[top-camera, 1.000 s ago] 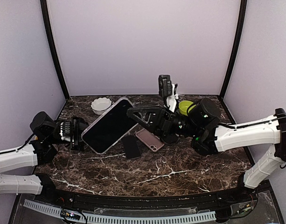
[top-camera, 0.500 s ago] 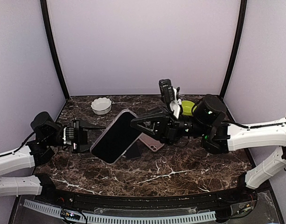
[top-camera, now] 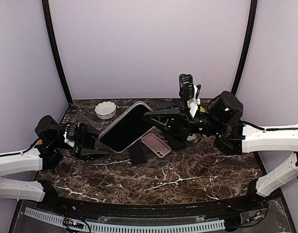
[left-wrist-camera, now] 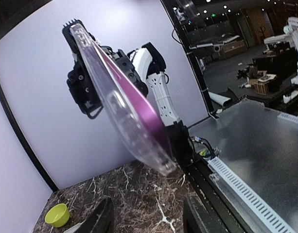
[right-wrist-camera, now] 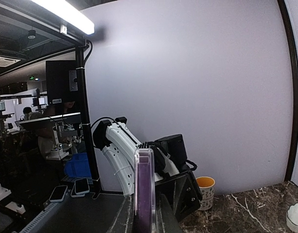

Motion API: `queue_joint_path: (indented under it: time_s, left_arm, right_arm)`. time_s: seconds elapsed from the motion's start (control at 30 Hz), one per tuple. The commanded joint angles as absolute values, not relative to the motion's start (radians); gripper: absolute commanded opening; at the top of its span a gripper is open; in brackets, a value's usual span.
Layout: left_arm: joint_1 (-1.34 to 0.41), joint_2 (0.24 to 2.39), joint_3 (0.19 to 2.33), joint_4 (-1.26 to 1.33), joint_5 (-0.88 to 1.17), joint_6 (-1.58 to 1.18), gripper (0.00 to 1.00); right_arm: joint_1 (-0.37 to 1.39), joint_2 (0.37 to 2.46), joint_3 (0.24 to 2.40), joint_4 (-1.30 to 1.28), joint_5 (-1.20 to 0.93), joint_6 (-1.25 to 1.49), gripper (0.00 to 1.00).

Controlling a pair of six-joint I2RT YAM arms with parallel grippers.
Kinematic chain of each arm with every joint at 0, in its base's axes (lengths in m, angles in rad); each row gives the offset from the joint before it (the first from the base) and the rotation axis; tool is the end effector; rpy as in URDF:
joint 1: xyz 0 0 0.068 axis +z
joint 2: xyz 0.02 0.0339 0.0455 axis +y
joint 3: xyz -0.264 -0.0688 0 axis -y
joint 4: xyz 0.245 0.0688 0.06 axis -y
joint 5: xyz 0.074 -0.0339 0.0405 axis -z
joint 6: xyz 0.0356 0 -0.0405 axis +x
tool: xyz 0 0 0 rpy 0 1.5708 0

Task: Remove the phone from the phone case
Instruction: Remove the bottom left corner of the phone case.

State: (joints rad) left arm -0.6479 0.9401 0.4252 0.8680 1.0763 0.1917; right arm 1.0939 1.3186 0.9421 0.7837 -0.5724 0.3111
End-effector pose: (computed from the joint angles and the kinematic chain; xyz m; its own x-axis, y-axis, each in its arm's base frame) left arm 0.1345 -0.1411 0.2897 0.4507 -0.2277 -0.8631 0.8751 -0.0781 0.4776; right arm 0.1203 0.2749 0.3760 -0.1254 0.3178 -0.9398 -0.9840 -0.1610 0.0769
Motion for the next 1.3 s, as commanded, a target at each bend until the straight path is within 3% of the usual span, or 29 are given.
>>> queue_joint_path:
  time_s: [0.0,0.53,1.27]
  left_arm:
    - [-0.644,1.003,0.417,1.190,1.042,-0.068,0.49]
    - [-0.643,1.033,0.412,1.286,0.997,-0.131,0.29]
    - [-0.644,1.031,0.410,1.313,0.955,-0.141,0.24]
  right_arm:
    - [1.103,1.349,0.964,1.032,-0.512,0.306,0.00]
    - [1.125,1.459,1.015,1.203,-0.424,0.270,0.00]
    - [1.132,1.499,1.023,1.237,-0.431,0.295,0.00]
